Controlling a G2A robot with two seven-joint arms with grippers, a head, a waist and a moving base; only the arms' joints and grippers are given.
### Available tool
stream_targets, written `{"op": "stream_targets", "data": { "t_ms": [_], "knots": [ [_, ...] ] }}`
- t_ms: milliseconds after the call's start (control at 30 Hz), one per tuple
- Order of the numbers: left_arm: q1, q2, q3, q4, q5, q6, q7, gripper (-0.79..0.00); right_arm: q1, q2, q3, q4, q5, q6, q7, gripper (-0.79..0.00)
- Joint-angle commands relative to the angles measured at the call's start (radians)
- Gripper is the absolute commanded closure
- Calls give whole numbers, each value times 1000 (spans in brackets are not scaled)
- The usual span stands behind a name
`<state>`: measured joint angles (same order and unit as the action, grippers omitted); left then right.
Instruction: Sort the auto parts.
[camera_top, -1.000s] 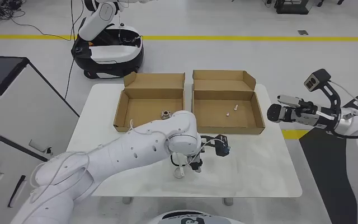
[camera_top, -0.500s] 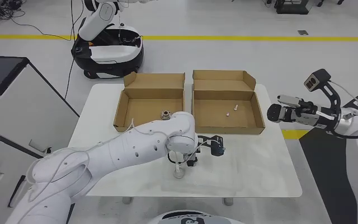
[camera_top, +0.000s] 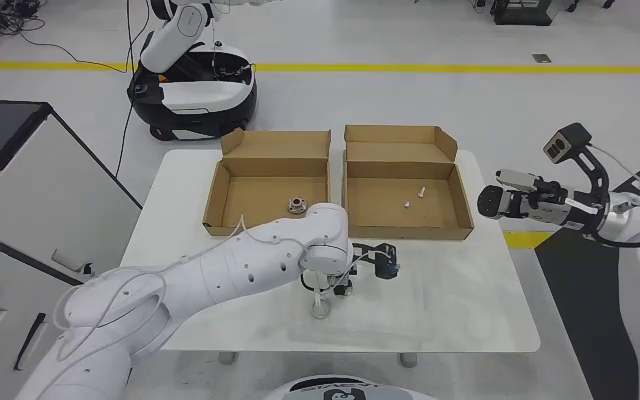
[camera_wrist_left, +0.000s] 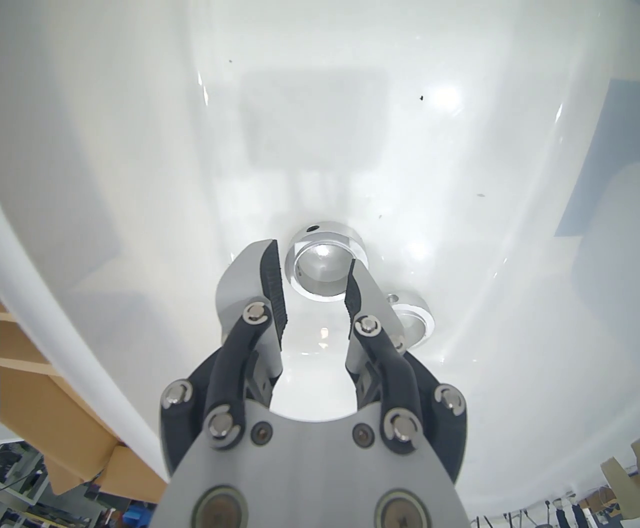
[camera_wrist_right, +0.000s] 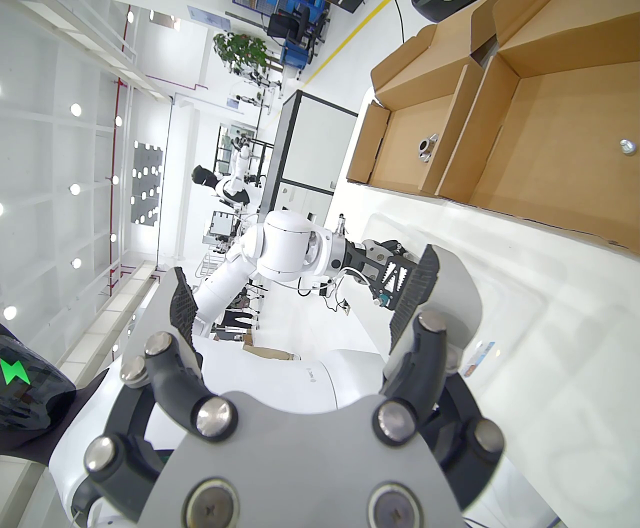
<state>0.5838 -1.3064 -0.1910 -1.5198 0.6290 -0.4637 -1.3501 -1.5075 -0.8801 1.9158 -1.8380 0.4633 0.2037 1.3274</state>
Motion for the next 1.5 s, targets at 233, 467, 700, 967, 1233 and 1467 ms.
{"op": "stream_targets", "data": {
  "t_ms": [233,467,700,967,1233,1467],
  "knots": [
    [4,-6,6,24,3,-7,1,-336,0,0,0,0,0,0,0,-785],
    [5,-9,11,21,-26,0,-6,-351,0,0,0,0,0,0,0,-785],
    [-2,-6,7,13,-30,3,-10,-332,0,0,0,0,0,0,0,-785],
    [3,-8,16,33,-31,-13,7,-326,0,0,0,0,0,0,0,-785],
    [8,-9,21,48,-27,-15,9,-326,0,0,0,0,0,0,0,-785],
    [11,-10,21,52,-23,-17,11,-74,0,0,0,0,0,0,0,-785]
  ]
}}
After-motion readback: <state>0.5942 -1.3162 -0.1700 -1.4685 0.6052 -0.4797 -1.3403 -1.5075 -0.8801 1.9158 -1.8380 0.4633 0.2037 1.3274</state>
